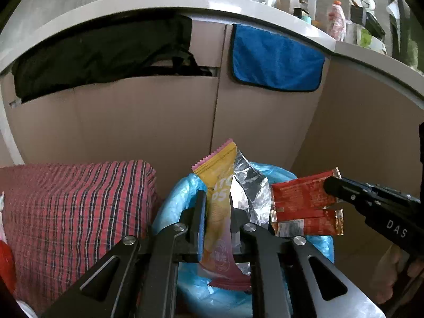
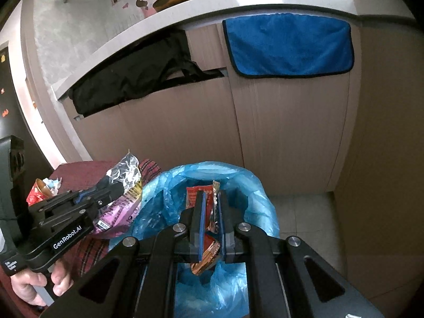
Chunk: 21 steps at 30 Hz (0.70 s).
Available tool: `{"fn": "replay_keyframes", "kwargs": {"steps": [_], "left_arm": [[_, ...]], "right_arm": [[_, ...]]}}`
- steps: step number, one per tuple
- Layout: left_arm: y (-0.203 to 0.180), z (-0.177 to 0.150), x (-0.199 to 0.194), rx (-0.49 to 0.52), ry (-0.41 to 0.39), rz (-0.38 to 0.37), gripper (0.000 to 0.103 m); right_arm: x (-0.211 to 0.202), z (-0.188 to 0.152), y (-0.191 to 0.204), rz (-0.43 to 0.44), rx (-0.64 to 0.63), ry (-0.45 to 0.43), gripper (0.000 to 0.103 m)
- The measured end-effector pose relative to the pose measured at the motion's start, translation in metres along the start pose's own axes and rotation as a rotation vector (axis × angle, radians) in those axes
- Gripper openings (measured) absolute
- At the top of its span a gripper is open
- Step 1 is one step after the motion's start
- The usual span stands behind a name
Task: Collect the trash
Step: 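Carry both wrappers over the blue bin and open both tools to drop them, then reach the left tool to the clear plastic cup while the right tool reaches the white tissue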
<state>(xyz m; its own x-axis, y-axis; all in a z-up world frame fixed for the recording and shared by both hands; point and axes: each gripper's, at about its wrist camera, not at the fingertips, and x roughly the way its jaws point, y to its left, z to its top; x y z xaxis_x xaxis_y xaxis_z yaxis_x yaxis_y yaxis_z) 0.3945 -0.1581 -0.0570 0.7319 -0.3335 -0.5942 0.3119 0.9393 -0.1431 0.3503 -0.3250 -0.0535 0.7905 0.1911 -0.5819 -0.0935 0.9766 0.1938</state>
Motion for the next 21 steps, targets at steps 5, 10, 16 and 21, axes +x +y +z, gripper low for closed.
{"fn": "replay_keyframes", "kwargs": {"steps": [5,10,16,21], "left_arm": [[0.005,0.001,0.003,-0.017,0.026,-0.013,0.036],[0.012,0.004,-0.011,-0.037,0.021,-0.02,0.043],[0.039,0.005,-0.057,-0.098,-0.014,-0.028,0.044],[0.071,-0.003,-0.114,-0.099,-0.069,0.016,0.044]], "right_arm": [[0.005,-0.001,-0.001,-0.058,0.019,0.007,0.018],[0.004,-0.001,-0.002,-0.062,0.032,0.017,0.024],[-0.015,-0.002,0.013,-0.094,-0.007,-0.011,0.024],[-0.033,-0.001,0.034,-0.048,-0.026,-0.03,0.026]]}}
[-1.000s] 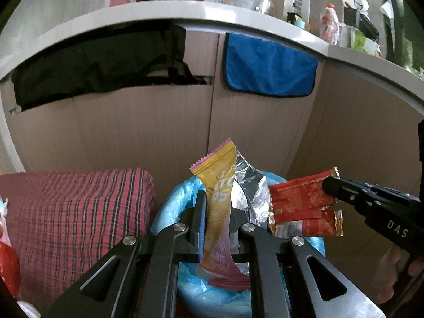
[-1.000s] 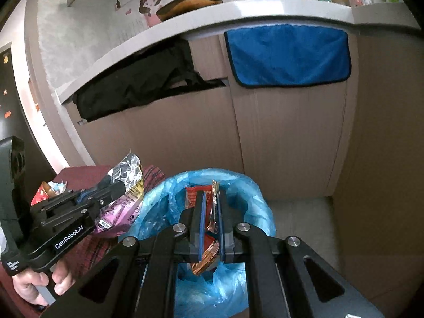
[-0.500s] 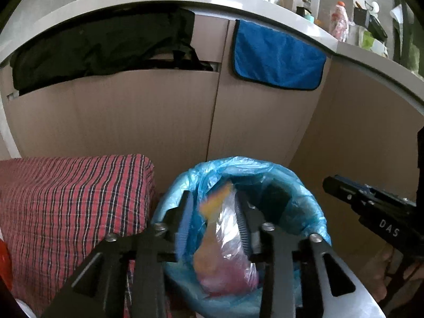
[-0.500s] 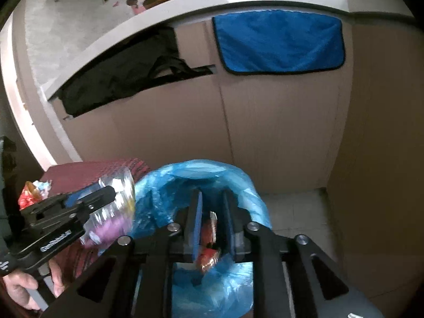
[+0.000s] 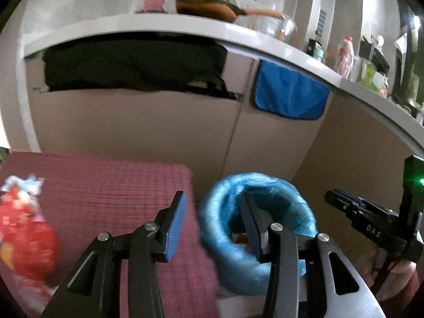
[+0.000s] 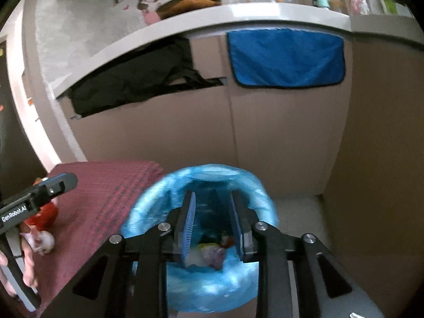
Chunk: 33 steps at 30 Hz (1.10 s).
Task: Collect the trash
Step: 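Reach the left tool to the clear plastic cup while the right tool reaches the white tissue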
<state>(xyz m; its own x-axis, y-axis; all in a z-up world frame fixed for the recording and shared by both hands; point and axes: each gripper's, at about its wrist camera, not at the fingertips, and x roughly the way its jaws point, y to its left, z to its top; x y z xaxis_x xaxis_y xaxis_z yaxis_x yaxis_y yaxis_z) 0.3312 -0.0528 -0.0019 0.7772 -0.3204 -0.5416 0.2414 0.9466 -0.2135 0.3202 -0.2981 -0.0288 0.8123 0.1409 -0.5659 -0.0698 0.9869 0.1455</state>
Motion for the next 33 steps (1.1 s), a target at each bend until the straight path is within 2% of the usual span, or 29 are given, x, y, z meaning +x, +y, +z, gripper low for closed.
{"fn": "replay_keyframes", "kwargs": {"steps": [6,9,11,19,24,27,31,33], "left_arm": [[0.056,-0.012,-0.062,-0.024,-0.049,0.083,0.047],[0.091,-0.018,-0.096,-0.06,-0.094,0.149,0.048],[0.117,-0.023,-0.118,-0.084,-0.123,0.218,0.052],[0.207,-0.054,-0.163,-0.219,-0.141,0.352,0.059],[0.243,-0.082,-0.176,-0.29,-0.115,0.374,0.06],[0.255,-0.095,-0.178,-0.325,-0.105,0.363,0.06],[0.263,-0.108,-0.178,-0.338,-0.085,0.322,0.06],[0.265,-0.112,-0.176,-0.331,-0.07,0.307,0.06]], "right_arm": [[-0.016,-0.003,0.053,0.129,-0.065,0.003,0.027],[-0.02,-0.007,0.087,0.185,-0.116,0.022,0.038],[-0.021,-0.011,0.111,0.213,-0.162,0.033,0.039],[-0.002,-0.035,0.202,0.369,-0.301,0.145,0.039],[0.017,-0.054,0.257,0.442,-0.395,0.225,0.039],[0.028,-0.063,0.284,0.483,-0.446,0.276,0.039],[0.05,-0.071,0.308,0.497,-0.494,0.332,0.039],[0.065,-0.075,0.315,0.473,-0.502,0.369,0.039]]}}
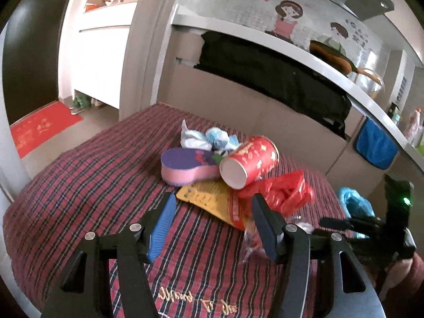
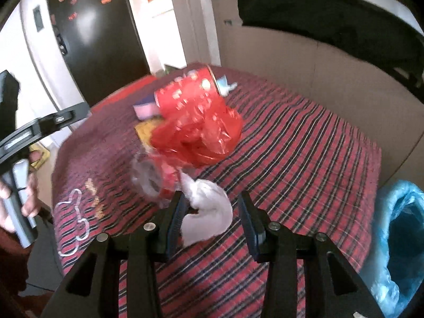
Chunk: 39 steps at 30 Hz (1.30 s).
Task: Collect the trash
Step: 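Reach the left tool to the clear plastic cup while the right tool reaches the white tissue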
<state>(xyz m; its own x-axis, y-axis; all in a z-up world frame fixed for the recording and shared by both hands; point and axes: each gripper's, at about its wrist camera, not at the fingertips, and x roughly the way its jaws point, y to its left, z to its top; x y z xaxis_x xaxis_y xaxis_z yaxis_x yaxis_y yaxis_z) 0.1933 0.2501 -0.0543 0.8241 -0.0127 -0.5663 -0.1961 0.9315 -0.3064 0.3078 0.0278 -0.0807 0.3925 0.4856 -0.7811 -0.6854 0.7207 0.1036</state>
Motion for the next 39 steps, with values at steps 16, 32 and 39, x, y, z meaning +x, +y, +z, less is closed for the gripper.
{"fn": "replay_keyframes", "kwargs": {"steps": [16,32,39], "left_arm": [[-0.03,-0.021,0.044,0.065,0.161,-0.163,0.06],[-0.056,-0.033,0.093,-0.003,0.319,-0.205,0.059],[-0.072,-0.035,0.084,0.037,0.294,-0.226,0.03]], "right_arm": [[-0.006,-0.037,-0.029,-0.046,0.132,0.034,0.004],[-0.052,-0.086,-0.065,-0.063,0.276,-0.038,0.004],[-0.052,-0.09,-0.057,-0.034,0.27,-0.048,0.008]]}}
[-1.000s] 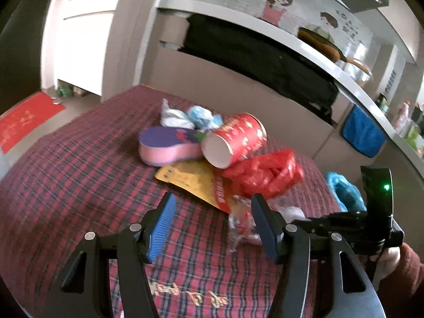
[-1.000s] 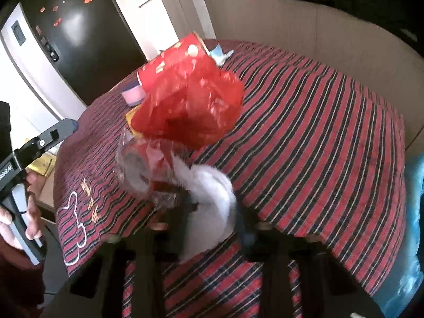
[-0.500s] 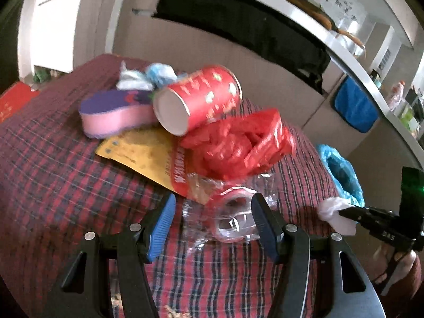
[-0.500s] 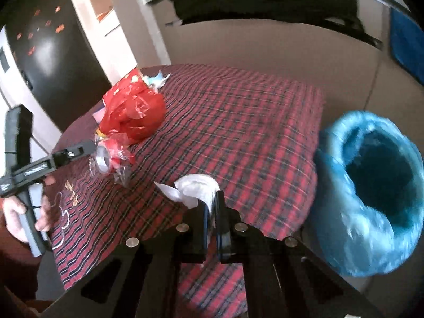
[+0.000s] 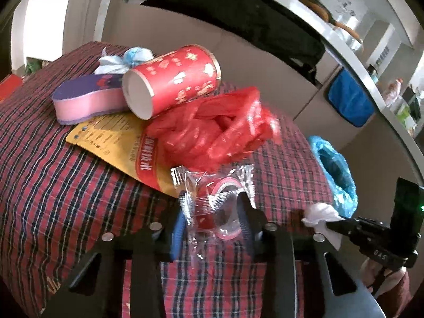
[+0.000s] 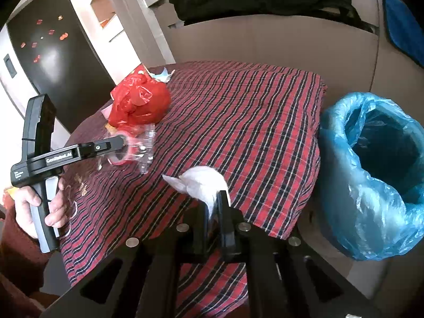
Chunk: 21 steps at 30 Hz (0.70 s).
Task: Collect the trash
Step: 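Reach the left tool to the clear plastic cup while the right tool reaches the white tissue, then grasp the clear plastic cup with the left tool while the right tool grasps the white tissue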
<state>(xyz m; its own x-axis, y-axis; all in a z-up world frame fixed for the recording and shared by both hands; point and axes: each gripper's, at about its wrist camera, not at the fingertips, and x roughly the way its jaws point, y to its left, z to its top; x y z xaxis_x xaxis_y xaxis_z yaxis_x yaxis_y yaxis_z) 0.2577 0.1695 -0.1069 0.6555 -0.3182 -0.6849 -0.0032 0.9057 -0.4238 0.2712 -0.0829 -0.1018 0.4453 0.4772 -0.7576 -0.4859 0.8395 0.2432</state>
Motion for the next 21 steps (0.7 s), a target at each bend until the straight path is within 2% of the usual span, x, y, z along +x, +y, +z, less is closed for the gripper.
{"fn": "replay_keyframes", "kwargs": {"steps": [5,9,13,14,17,19,21], "left_arm": [[-0.017,-0.002,-0.009,0.06,-0.033,0.014,0.023],[-0.034,-0.004,-0.022,0.144,-0.091,0.08,0.021],[-0.041,-0.004,-0.033,0.178,-0.119,0.107,0.021],[-0.04,-0.004,-0.034,0.176,-0.122,0.106,0.021],[-0.037,-0.003,-0.036,0.163,-0.124,0.109,0.021],[-0.031,-0.003,-0.038,0.148,-0.122,0.112,0.021],[-0.027,-0.003,-0.038,0.132,-0.119,0.114,0.021]], "right_arm": [[-0.002,-0.003,-0.002,-0.001,-0.006,0.0,0.008],[-0.01,-0.005,0.007,-0.018,-0.079,-0.018,0.009],[-0.022,-0.004,0.013,-0.018,-0.134,-0.053,0.01],[-0.024,-0.001,0.013,-0.013,-0.141,-0.057,0.011],[-0.026,0.005,0.017,-0.017,-0.166,-0.06,0.026],[-0.025,0.008,0.018,-0.01,-0.168,-0.066,0.039],[-0.018,0.012,0.019,0.011,-0.153,-0.051,0.042]]}}
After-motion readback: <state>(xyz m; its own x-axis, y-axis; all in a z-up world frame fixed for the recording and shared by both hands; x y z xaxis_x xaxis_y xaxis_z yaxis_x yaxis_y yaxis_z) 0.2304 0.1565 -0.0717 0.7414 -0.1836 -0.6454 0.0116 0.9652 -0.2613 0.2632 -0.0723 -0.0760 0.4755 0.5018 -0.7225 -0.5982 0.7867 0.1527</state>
